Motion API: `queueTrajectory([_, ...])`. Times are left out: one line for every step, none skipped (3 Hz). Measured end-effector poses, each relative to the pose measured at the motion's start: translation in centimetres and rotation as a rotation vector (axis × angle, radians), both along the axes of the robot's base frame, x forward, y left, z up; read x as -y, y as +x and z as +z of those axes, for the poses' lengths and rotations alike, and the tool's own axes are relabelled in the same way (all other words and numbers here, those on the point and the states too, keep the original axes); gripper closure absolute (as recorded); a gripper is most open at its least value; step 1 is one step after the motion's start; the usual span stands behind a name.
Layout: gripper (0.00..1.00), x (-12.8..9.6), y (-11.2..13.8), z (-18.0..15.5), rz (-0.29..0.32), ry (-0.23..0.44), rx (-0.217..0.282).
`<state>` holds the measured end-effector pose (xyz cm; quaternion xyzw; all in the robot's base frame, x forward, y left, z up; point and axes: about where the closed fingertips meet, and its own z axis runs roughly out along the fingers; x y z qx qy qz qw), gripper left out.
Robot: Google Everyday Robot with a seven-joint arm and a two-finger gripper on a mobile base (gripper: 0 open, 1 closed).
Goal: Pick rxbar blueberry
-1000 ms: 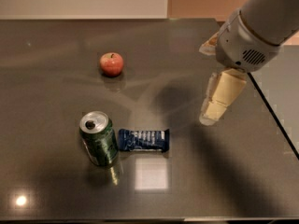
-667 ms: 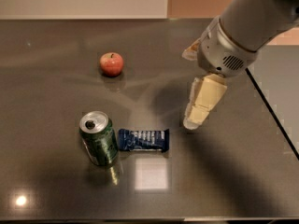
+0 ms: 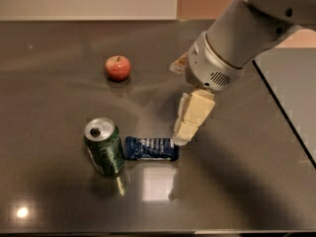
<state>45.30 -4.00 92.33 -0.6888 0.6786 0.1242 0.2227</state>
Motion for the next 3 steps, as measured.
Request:
queueTrajectory([0.00,-1.7,-0.8,-1.1,0.039,0.026,-0.017])
queueTrajectory([0.00,-3.2,-1.6,-2.2,0.075,0.045,-0.025])
queueTrajectory([0.00,-4.5,-2.1,-3.8,0.100,0.057,-0.026])
